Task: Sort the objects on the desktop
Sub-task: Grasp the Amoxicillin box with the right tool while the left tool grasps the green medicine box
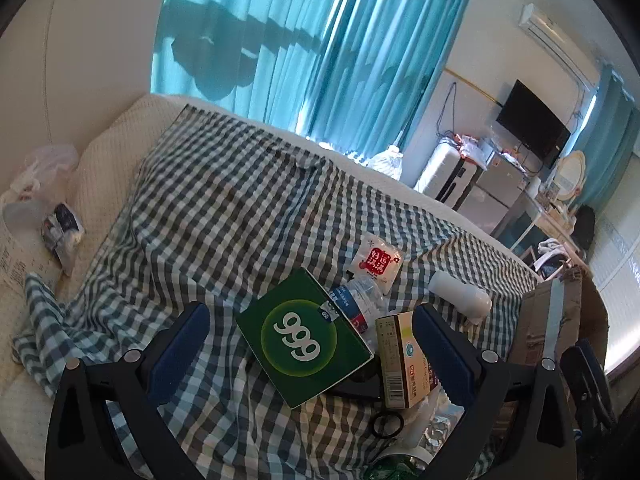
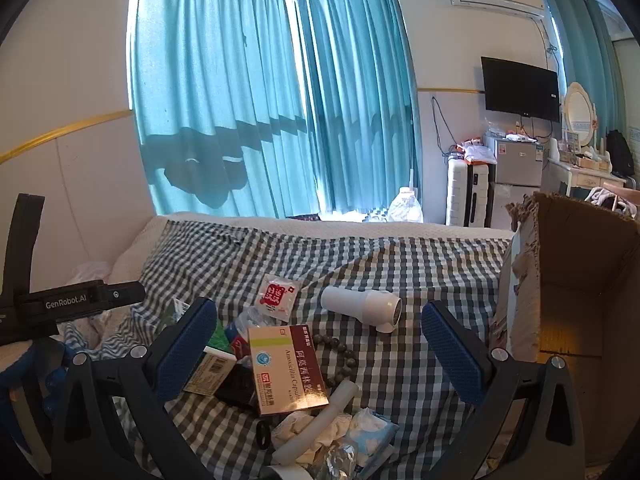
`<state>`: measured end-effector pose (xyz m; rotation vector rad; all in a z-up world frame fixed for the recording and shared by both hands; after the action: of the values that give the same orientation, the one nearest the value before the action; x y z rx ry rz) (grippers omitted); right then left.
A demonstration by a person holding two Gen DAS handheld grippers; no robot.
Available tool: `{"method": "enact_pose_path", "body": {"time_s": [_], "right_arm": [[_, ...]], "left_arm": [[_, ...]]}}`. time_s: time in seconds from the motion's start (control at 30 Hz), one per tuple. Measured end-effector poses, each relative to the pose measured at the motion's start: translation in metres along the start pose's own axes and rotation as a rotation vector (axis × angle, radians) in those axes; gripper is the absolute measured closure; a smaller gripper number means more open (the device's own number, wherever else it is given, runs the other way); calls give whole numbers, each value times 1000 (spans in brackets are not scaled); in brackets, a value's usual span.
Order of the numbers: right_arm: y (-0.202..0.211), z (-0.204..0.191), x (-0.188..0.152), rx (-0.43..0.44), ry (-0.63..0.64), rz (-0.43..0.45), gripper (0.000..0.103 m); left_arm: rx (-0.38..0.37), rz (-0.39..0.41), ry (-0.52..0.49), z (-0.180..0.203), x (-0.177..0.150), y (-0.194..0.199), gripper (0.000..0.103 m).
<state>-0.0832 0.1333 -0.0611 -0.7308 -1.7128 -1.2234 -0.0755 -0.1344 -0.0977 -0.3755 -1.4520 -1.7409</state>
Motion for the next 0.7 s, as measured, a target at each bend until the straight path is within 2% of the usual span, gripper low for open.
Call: {"method": "enact_pose_path", "body": {"time_s": [0.17, 0.23, 0.33, 0.53, 0.63, 0.7], "right_arm": [[-29, -4, -13, 43, 27, -59, 0], [-40, -5, -19, 65, 25, -84, 0], [-58, -5, -30, 92, 27, -128, 0], [-88, -11, -47, 172, 37, -198, 0], [-102, -12, -56, 157, 32, -222, 0], [-112, -13, -63, 185, 9, -248, 0]], "left_arm": [[0, -48, 45, -3, -8, -24, 0], [11, -65, 45, -1, -8, -32, 5], [-41, -120, 88, -1, -12, -48, 6], [-18, -175, 113, -8, -22, -77, 6], [-5, -193, 131, -15, -22, -84, 6], [-7, -212, 157, -24, -23, -90, 6]]}}
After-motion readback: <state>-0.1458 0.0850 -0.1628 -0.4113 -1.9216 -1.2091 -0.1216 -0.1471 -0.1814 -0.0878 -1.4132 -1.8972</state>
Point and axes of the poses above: each gripper's, at about its wrist camera, not at the fingertips, and y roughly against the way its jaws point, z to its right, x to its top, the point moved 4 cm from there along -y, roughly the way its jaws point, and after that the axes turned 1 degree about -x, right-handed, at the moved point
